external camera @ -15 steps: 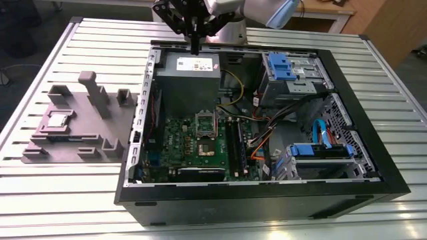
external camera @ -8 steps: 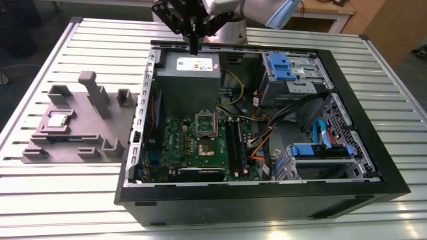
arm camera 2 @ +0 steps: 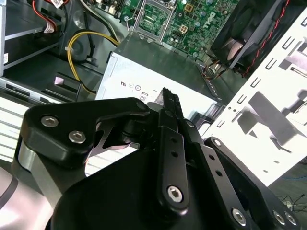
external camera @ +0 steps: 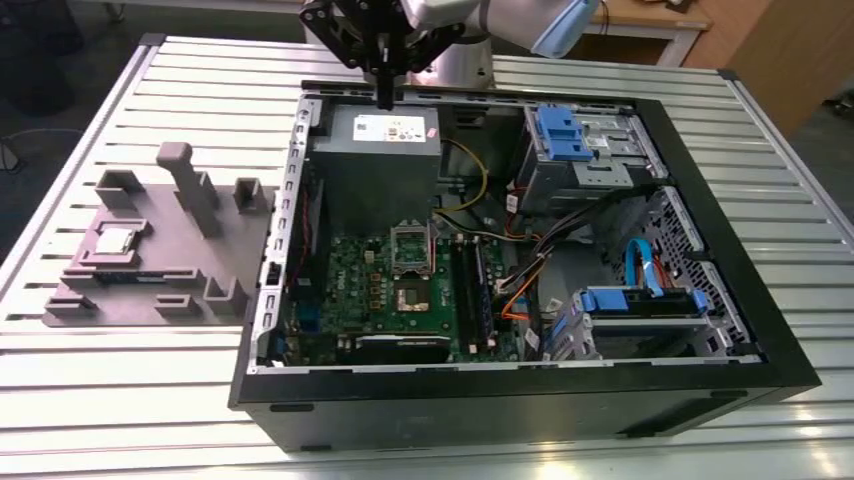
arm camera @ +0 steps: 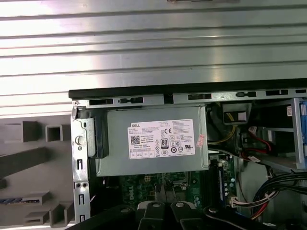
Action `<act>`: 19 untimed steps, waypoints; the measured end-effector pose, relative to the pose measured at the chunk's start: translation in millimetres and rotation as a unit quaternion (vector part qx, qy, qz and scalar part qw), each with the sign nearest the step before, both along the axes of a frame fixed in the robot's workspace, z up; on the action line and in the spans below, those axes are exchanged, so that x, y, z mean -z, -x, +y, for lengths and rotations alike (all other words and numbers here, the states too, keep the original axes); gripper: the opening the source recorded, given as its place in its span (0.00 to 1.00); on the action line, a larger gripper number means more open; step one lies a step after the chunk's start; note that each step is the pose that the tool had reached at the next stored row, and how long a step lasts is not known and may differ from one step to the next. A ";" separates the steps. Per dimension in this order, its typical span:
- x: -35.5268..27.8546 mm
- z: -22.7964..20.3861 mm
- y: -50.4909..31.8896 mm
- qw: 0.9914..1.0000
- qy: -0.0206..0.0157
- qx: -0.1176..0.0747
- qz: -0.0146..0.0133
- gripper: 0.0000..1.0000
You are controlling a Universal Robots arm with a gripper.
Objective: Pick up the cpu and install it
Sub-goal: 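Reach for the cpu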
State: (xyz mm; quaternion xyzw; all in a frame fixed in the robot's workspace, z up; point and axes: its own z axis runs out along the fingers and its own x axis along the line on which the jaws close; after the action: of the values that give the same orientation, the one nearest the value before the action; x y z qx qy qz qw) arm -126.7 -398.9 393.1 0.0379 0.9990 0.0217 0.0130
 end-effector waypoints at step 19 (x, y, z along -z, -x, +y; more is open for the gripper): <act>0.0 0.0 4.8 1.000 0.000 0.000 0.000 0.10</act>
State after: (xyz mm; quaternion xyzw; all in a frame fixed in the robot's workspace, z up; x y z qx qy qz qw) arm -131.5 -398.9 393.1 0.0378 0.9990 0.0217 0.0130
